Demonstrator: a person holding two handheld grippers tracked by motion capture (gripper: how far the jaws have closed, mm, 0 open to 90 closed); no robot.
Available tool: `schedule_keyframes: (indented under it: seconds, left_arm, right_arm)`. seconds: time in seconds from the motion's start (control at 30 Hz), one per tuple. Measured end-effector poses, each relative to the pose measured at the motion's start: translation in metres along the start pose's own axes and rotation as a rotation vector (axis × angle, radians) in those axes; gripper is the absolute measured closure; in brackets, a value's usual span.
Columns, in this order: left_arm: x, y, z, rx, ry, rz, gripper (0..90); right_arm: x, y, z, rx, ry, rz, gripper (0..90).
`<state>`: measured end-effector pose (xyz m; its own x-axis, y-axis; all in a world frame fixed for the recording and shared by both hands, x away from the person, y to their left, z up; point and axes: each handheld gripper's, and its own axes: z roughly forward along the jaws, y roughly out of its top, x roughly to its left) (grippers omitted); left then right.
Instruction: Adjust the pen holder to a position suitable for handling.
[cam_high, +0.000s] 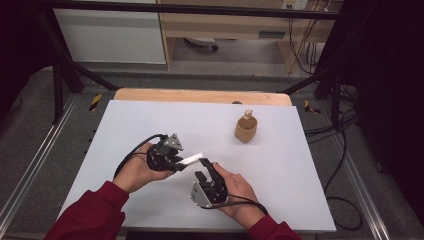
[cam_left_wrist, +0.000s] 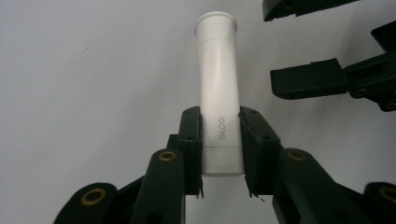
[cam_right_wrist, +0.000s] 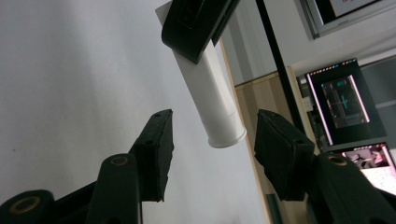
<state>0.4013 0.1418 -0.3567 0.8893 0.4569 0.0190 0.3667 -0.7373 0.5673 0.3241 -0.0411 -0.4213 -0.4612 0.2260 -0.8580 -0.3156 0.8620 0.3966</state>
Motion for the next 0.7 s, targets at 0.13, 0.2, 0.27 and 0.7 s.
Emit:
schedule_keyframes:
  seconds: [0.13, 0.2, 0.27, 0.7]
  left_arm:
    - [0.001, -0.001, -0.004, -0.003, -0.005, -0.006, 71.5]
    - [0.001, -0.001, -0.005, 0.0, -0.009, -0.007, 71.5]
    - [0.0, -0.001, -0.006, -0.002, -0.013, -0.005, 71.5]
    - [-0.001, -0.001, -0.005, 0.0, -0.022, -0.007, 71.5]
  right_arm:
    - [-0.001, 0.004, 0.003, 0.005, -0.019, -0.061, 50.4]
    - [-0.002, 0.005, 0.005, 0.006, -0.029, -0.078, 51.5]
    - [-0.001, 0.007, 0.006, 0.007, -0.029, -0.096, 52.6]
    - [0.001, 0.014, 0.01, 0.011, -0.03, -0.2, 58.8]
